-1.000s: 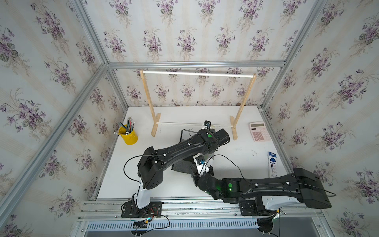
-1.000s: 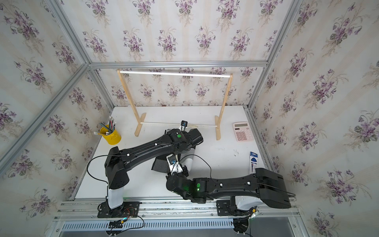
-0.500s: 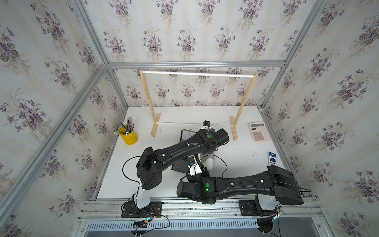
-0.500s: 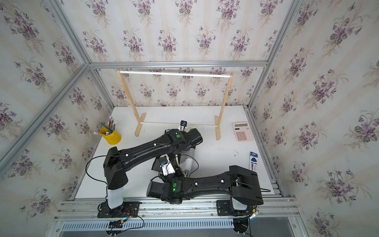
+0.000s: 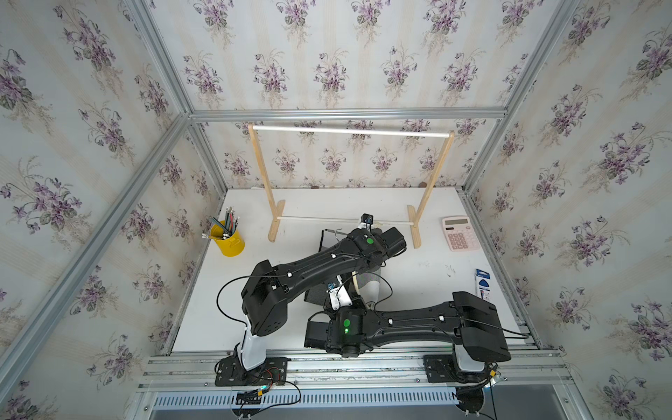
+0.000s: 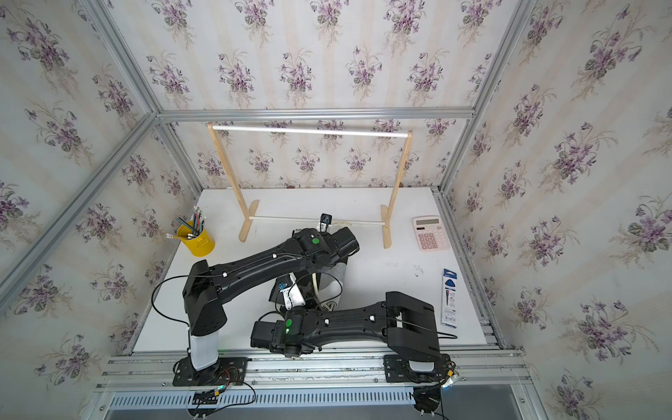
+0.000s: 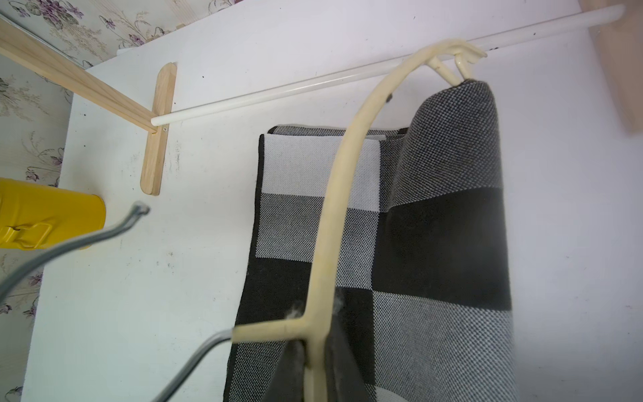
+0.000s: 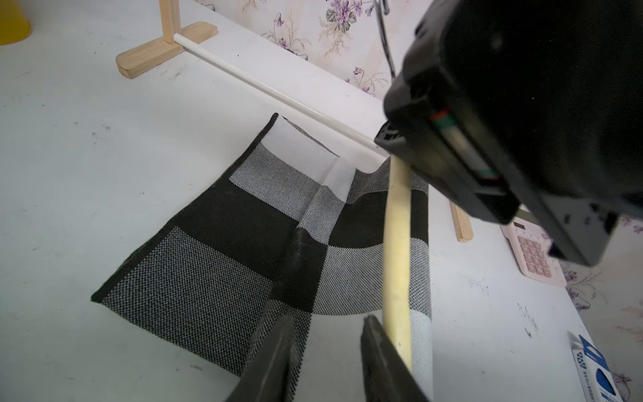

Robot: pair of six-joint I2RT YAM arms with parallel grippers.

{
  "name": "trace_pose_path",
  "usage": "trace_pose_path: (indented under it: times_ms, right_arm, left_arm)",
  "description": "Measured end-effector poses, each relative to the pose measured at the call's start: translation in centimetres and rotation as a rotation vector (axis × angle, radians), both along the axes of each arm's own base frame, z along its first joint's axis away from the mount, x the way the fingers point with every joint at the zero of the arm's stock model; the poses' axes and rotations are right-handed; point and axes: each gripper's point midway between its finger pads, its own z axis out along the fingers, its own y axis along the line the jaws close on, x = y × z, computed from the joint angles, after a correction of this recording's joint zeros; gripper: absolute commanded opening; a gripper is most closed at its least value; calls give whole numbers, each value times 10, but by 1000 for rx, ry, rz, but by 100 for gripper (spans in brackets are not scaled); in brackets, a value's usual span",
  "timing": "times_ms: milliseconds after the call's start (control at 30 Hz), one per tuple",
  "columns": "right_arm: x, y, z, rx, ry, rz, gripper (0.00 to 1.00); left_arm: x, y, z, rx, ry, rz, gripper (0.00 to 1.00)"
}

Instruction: Hang the scarf on the hanger

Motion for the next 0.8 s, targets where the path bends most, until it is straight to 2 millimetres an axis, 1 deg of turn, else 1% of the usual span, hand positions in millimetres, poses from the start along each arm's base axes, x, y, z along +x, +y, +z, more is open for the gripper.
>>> trace_pose_path:
  times_ms: [167, 300, 433, 600, 800]
  right_arm:
    - [8, -10, -8, -28, 6, -29, 37]
    - [14, -13, -14, -57, -2, -48, 36]
    - [17, -12, -17, -94, -17, -65, 35]
    - [21, -12, -11, -128, -56, -102, 34]
    - [22, -18, -2, -143, -86, -140, 35]
  left_arm:
    - [3, -7, 3, -39, -15, 5, 0]
    - [5, -11, 4, -48, -17, 5, 0]
    - [5, -12, 2, -44, -12, 2, 0]
    - [5, -11, 1, -34, -8, -3, 0]
    - [5, -11, 1, -38, -4, -3, 0]
